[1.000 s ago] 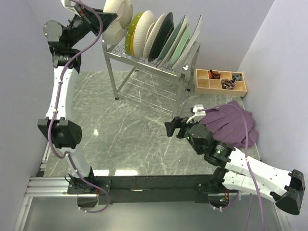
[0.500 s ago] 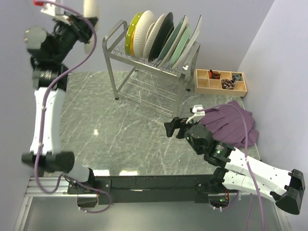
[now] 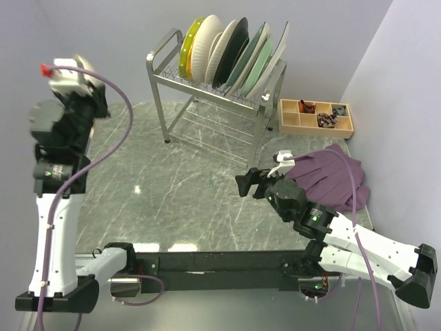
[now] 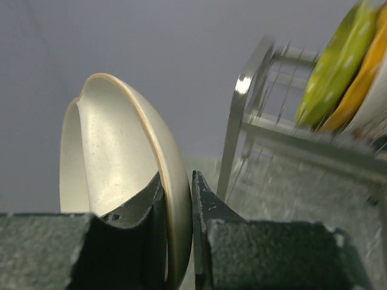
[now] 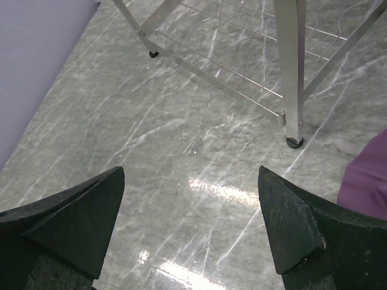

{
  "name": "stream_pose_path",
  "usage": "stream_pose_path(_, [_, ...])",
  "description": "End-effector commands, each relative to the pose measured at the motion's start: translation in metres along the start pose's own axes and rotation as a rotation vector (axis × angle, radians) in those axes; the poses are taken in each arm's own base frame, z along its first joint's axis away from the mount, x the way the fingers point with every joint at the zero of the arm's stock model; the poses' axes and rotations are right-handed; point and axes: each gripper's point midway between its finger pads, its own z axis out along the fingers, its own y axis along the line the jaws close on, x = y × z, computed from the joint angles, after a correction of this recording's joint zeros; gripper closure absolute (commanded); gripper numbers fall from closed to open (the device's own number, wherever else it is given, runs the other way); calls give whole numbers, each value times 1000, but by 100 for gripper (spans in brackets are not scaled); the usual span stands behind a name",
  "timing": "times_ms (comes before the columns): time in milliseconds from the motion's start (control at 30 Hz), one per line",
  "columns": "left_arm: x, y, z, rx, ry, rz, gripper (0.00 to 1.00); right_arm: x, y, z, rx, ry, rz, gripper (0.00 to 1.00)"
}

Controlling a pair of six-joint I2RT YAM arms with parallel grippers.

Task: Unload the plates from the dish rack
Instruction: Place the plate at the center of the board.

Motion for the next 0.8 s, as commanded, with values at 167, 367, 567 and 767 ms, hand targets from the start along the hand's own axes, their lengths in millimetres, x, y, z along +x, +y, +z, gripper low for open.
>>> stream_pose_path(167, [93, 33, 14, -183, 61, 85, 99, -23, 13, -4, -38, -55, 29, 4])
stream_pose_path(367, [147, 28, 33, -117, 54, 215, 99, -26, 10, -5, -26, -68, 27, 4])
stream_pose_path(567, [203, -2, 46, 12, 64, 426, 99, -28, 10, -6, -27, -75, 31, 4])
stream_pose_path(767, [258, 0, 64, 8, 144, 558, 99, -26, 9, -5, -21, -72, 28, 4])
